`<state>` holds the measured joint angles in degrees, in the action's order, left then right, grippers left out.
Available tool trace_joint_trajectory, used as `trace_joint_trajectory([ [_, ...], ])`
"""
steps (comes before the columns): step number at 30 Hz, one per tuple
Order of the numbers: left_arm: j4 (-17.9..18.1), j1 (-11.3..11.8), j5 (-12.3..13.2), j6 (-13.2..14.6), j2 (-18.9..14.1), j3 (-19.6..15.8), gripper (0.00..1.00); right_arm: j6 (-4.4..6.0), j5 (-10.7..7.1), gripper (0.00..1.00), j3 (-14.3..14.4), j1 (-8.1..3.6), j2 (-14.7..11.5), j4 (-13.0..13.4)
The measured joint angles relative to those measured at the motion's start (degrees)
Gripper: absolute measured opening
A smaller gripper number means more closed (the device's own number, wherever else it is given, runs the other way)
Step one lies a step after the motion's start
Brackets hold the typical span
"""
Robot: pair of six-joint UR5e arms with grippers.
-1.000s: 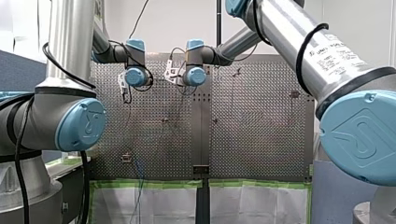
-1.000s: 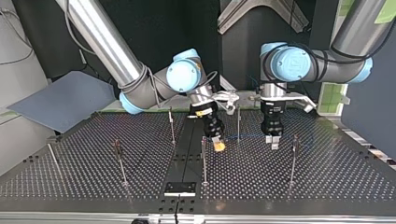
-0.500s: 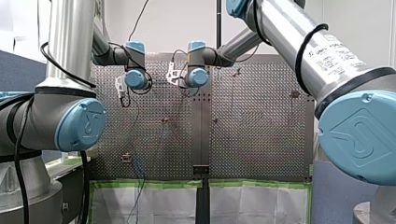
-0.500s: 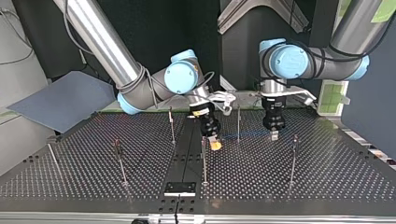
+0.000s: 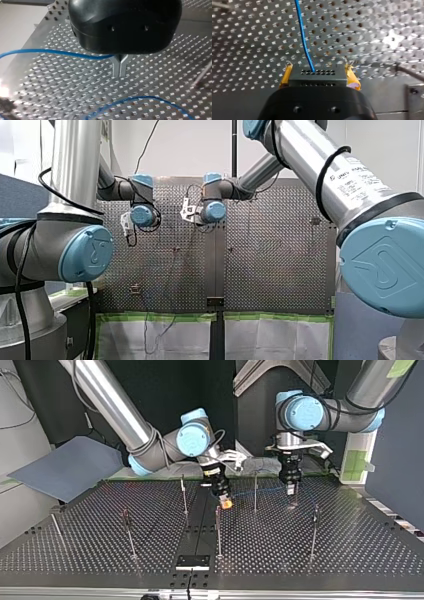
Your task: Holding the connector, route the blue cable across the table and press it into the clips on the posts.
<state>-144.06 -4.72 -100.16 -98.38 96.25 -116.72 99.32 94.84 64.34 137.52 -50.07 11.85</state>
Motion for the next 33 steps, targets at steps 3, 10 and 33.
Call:
trace_joint_trajectory([
  [3, 1.48, -0.24, 0.74, 0.10, 0.96, -1.48, 0.00, -0.25, 0.02, 0.00, 1.42, -0.01, 0.00, 0.08],
  [10, 3.96, -0.20, 0.94, 0.52, 3.82, -3.43, 0.00, -1.19, 0.00, 0.00, 4.44, -0.01, 0.06, 0.23],
  [33, 10.09, -0.63, 4.89, 0.40, 12.70, -4.69, 0.00, -1.43, -1.44, 0.00, 11.72, -1.28, 1.78, 3.83],
])
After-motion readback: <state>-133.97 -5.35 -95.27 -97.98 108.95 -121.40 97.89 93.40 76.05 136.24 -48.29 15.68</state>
